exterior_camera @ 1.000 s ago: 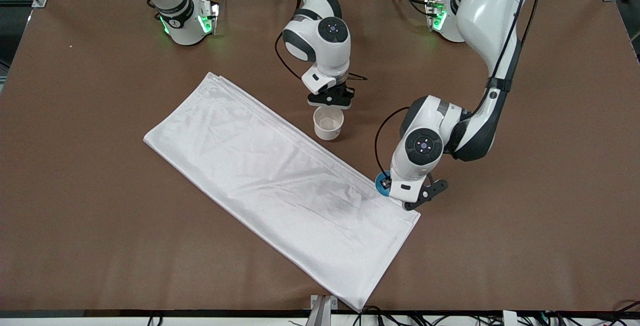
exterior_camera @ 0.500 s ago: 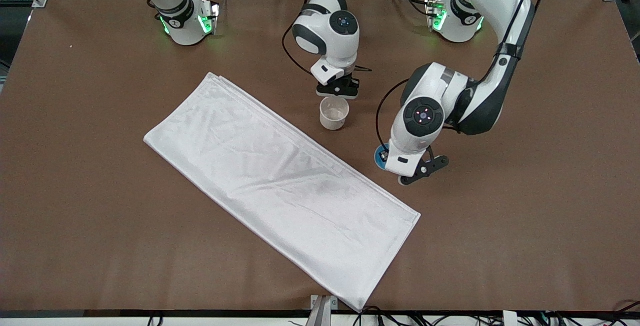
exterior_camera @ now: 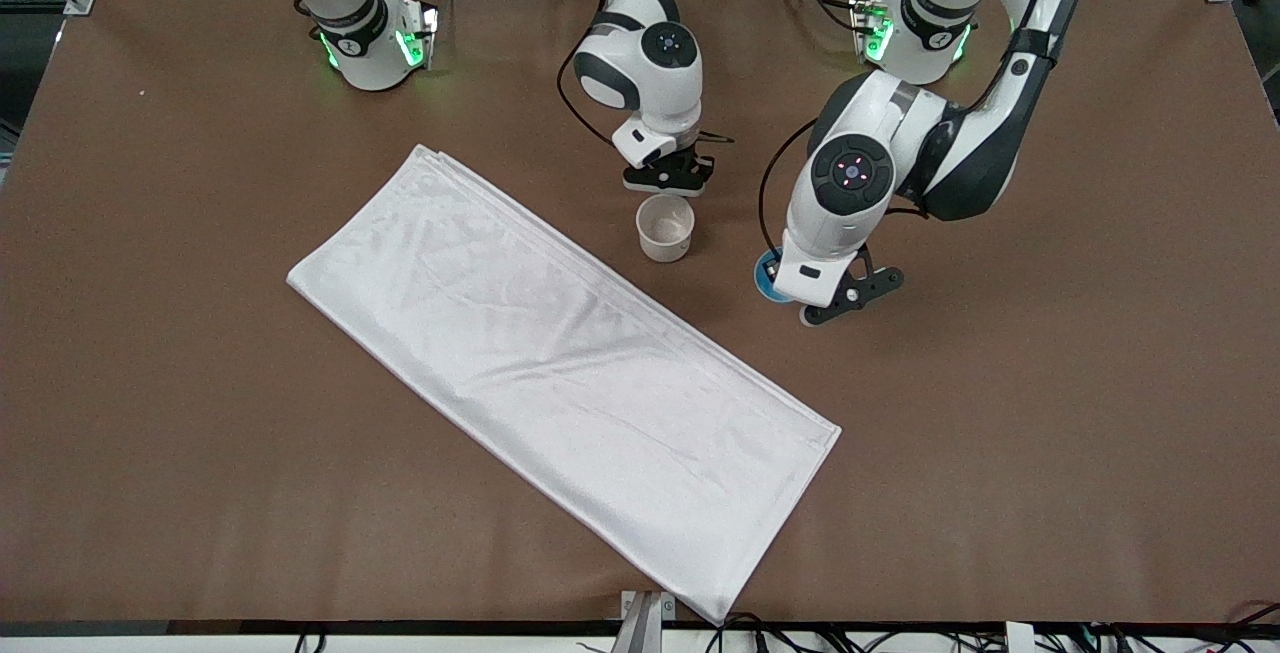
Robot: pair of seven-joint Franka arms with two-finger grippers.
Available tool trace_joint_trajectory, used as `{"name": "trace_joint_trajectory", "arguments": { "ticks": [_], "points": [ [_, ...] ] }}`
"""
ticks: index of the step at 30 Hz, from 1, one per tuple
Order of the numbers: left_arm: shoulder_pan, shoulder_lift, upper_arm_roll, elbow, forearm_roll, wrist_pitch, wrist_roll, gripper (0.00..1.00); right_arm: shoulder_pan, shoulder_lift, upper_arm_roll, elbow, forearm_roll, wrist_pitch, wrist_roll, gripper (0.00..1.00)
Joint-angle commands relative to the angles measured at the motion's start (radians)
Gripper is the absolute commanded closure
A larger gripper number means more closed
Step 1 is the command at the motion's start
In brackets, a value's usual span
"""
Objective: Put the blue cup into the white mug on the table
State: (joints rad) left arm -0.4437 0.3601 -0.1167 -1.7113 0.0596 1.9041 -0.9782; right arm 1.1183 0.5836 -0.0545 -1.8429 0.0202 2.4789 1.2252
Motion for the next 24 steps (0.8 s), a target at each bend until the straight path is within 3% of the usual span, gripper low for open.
{"name": "trace_joint_trajectory", "arguments": {
  "ticks": [1,12,24],
  "points": [
    [0.01,-0.03,-0.011,-0.036,0.006,0.013,0.018,1.0,0.003,-0.057,-0.001,-0.018,-0.002,-0.038,0.025,0.0],
    [0.01,-0.046,-0.041,-0.048,-0.004,0.012,0.009,1.0,-0.017,-0.229,-0.002,-0.016,-0.002,-0.25,0.007,0.0],
    [0.0,-0.05,-0.063,-0.056,-0.024,0.01,-0.023,1.0,-0.227,-0.459,-0.014,0.014,-0.002,-0.589,-0.352,0.0]
  ]
}}
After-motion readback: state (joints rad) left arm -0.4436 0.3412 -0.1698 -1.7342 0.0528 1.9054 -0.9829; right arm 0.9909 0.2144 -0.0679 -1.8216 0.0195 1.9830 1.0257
